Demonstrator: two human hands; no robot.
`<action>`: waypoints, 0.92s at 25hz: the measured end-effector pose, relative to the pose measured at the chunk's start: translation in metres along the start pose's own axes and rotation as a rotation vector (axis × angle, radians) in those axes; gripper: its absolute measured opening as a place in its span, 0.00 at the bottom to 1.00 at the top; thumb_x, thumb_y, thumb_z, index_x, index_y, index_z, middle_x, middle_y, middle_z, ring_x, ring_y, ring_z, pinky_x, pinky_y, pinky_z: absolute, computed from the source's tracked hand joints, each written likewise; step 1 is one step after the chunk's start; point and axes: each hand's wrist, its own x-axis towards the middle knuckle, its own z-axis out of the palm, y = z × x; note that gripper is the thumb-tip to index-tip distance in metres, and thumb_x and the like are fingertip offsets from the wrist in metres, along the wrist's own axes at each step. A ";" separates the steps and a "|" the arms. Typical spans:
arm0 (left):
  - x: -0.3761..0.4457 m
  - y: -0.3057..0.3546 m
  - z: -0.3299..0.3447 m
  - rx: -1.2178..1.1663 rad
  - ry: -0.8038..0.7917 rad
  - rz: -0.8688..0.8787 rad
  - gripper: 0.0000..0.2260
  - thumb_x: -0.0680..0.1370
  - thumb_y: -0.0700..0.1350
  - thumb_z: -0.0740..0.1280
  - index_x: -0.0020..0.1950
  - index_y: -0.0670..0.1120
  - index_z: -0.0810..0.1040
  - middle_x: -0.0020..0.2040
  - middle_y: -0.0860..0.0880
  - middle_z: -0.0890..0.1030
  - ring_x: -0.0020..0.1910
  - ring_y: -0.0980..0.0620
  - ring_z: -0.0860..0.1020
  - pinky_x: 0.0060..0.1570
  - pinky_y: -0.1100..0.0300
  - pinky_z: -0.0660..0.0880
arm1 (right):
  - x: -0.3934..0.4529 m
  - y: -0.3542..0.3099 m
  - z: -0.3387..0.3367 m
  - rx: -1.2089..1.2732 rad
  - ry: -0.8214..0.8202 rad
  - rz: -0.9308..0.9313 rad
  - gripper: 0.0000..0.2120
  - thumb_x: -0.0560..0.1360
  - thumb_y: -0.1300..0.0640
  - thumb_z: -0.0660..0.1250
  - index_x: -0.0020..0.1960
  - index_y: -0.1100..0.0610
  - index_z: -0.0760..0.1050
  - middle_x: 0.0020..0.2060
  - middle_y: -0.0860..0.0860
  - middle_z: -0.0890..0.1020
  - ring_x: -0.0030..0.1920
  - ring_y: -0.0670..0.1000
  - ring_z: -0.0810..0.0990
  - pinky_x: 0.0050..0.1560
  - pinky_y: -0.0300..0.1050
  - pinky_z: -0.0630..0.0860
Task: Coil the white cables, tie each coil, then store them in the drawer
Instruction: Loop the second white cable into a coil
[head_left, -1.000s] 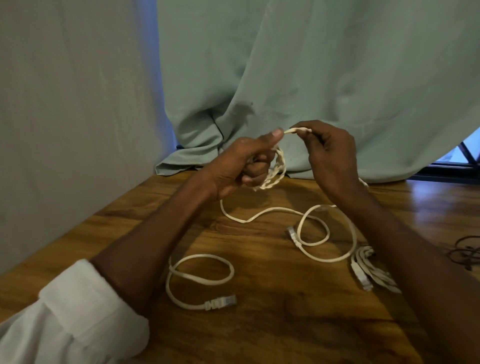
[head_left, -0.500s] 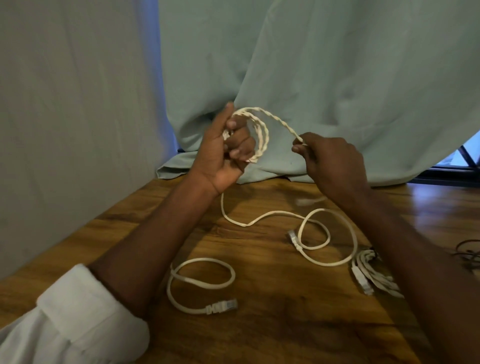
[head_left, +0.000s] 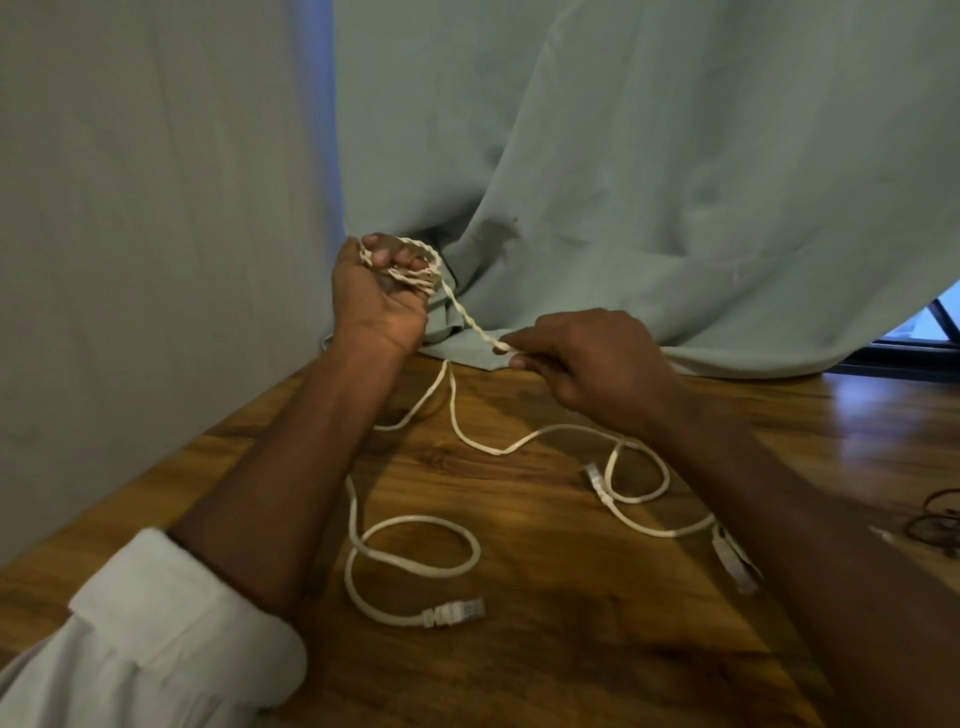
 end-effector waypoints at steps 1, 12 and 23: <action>-0.005 -0.004 0.006 0.141 0.006 0.042 0.22 0.88 0.48 0.52 0.34 0.48 0.68 0.23 0.52 0.67 0.23 0.53 0.68 0.27 0.65 0.69 | 0.002 -0.007 0.002 0.002 -0.027 -0.044 0.12 0.81 0.50 0.67 0.63 0.46 0.84 0.47 0.46 0.87 0.45 0.51 0.82 0.37 0.40 0.64; -0.055 -0.052 0.008 1.410 -0.527 0.103 0.25 0.88 0.49 0.57 0.34 0.40 0.75 0.29 0.40 0.74 0.27 0.49 0.72 0.31 0.59 0.70 | 0.005 -0.004 -0.027 0.086 0.236 0.000 0.08 0.79 0.54 0.69 0.54 0.51 0.85 0.46 0.46 0.86 0.43 0.44 0.75 0.43 0.45 0.75; -0.056 -0.058 0.017 0.970 -0.617 -0.303 0.21 0.87 0.52 0.58 0.34 0.47 0.65 0.20 0.52 0.59 0.17 0.54 0.57 0.21 0.60 0.53 | -0.006 0.032 -0.025 0.427 0.421 0.313 0.09 0.78 0.57 0.71 0.55 0.56 0.88 0.40 0.44 0.84 0.40 0.43 0.81 0.46 0.49 0.78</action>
